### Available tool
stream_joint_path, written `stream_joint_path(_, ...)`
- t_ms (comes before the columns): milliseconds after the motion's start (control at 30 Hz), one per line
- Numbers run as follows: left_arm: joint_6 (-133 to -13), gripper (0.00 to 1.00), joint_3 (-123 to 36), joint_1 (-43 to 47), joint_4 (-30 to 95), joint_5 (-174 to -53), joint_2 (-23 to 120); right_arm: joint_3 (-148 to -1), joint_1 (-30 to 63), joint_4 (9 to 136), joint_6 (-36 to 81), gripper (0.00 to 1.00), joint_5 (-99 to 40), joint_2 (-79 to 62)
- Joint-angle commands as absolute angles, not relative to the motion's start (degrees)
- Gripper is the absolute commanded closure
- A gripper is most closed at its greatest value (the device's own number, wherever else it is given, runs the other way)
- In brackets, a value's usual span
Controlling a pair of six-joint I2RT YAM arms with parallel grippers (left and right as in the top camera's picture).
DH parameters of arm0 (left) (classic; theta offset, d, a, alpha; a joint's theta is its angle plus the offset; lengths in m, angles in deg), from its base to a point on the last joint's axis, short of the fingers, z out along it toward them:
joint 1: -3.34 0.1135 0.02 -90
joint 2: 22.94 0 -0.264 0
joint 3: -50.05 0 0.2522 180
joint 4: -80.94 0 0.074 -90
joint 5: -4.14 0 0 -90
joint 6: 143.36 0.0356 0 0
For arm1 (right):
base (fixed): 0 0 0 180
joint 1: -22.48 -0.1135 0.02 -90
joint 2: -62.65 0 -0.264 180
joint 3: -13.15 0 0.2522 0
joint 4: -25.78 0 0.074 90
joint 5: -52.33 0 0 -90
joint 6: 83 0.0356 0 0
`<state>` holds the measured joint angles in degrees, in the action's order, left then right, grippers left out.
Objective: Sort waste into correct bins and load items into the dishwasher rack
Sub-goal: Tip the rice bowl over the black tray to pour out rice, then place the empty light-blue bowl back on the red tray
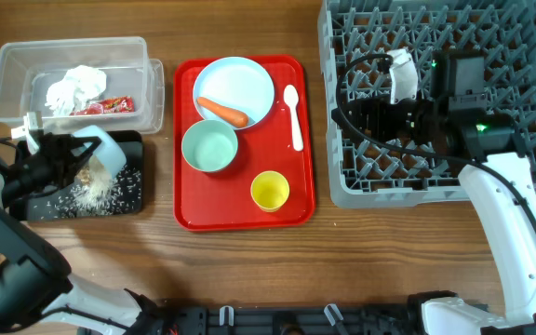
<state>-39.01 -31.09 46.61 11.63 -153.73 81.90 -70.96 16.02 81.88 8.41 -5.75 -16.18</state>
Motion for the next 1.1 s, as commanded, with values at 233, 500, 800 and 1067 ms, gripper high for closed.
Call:
stream_joint_path(233,-39.0,0.96,-31.8,47.0,5.0,-176.2,83.6,-71.9,15.9,82.0,8.6,0.05,-5.7,-16.3)
stream_joint_path(500,-38.8,0.96,-31.8,49.8,1.7,-176.2,83.6,-71.9,15.9,82.5,8.7,0.05,-5.6,-16.3)
stream_joint_path(800,-31.8,0.96,-31.8,48.9,-9.7,-176.2,82.4,-71.9,15.9,82.6,8.5,0.05,-5.7,-16.3)
stream_joint_path(1067,-1.0,0.96,-31.8,29.3,-29.3,-167.4,76.6,-71.9,15.9,82.3,8.7,0.05,-6.3,-16.3)
